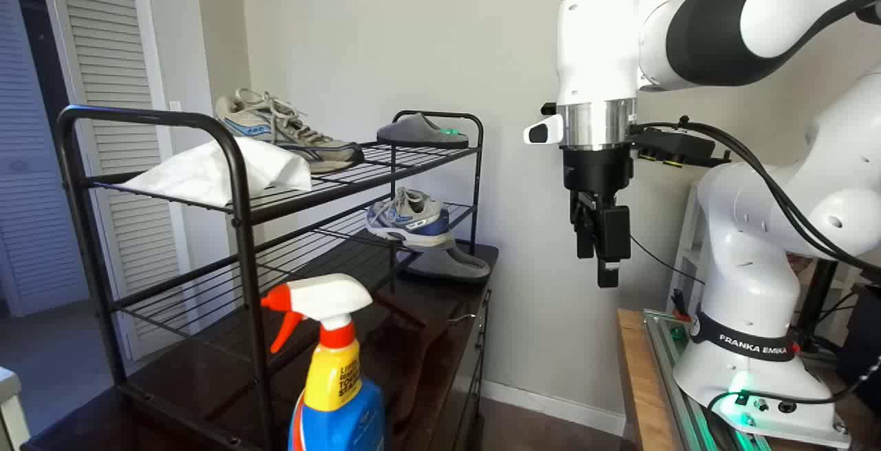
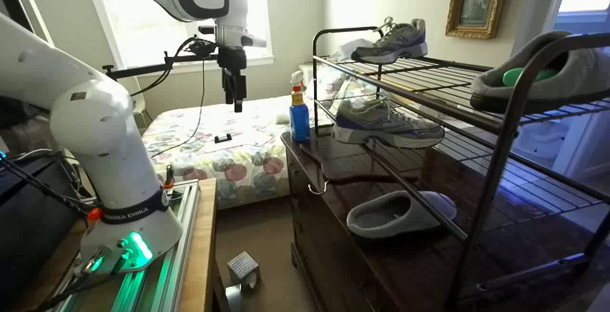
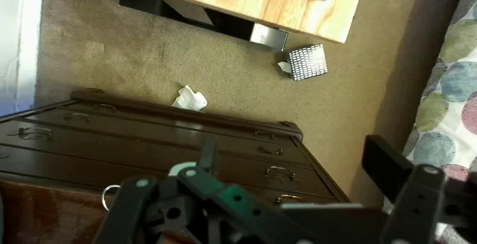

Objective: Move the shoe rack backwards.

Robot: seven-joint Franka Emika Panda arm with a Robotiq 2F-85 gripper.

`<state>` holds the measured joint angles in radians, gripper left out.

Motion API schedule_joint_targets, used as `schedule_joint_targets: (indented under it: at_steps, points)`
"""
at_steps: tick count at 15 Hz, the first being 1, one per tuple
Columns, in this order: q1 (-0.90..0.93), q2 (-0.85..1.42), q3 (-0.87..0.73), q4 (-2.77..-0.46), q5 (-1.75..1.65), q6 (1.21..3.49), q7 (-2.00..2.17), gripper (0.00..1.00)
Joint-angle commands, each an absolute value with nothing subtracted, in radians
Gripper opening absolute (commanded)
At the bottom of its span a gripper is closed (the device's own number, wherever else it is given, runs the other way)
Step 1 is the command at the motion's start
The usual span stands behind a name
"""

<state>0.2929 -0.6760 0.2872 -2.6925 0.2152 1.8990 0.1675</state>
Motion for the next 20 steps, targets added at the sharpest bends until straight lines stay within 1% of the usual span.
schedule_joint_targets:
  at_steps: [1, 5, 9, 13, 16, 19, 20]
  points:
    - [0.294, -0.676, 0.286, -2.690, 0.214, 1.896, 0.168, 1.00]
    - [0.286, -0.684, 0.292, -2.685, 0.197, 1.902, 0.177, 1.00]
    - [0.218, -0.707, 0.277, -2.607, 0.036, 1.881, 0.158, 1.00]
    - [0.149, -0.693, 0.221, -2.468, -0.100, 1.858, 0.106, 1.00]
    - [0.150, -0.645, 0.161, -2.339, -0.174, 1.832, -0.073, 1.00]
    - [0.121, -0.573, 0.144, -2.156, -0.267, 1.784, -0.162, 1.00]
    - [0.137, -0.545, 0.128, -2.097, -0.279, 1.748, -0.247, 1.00]
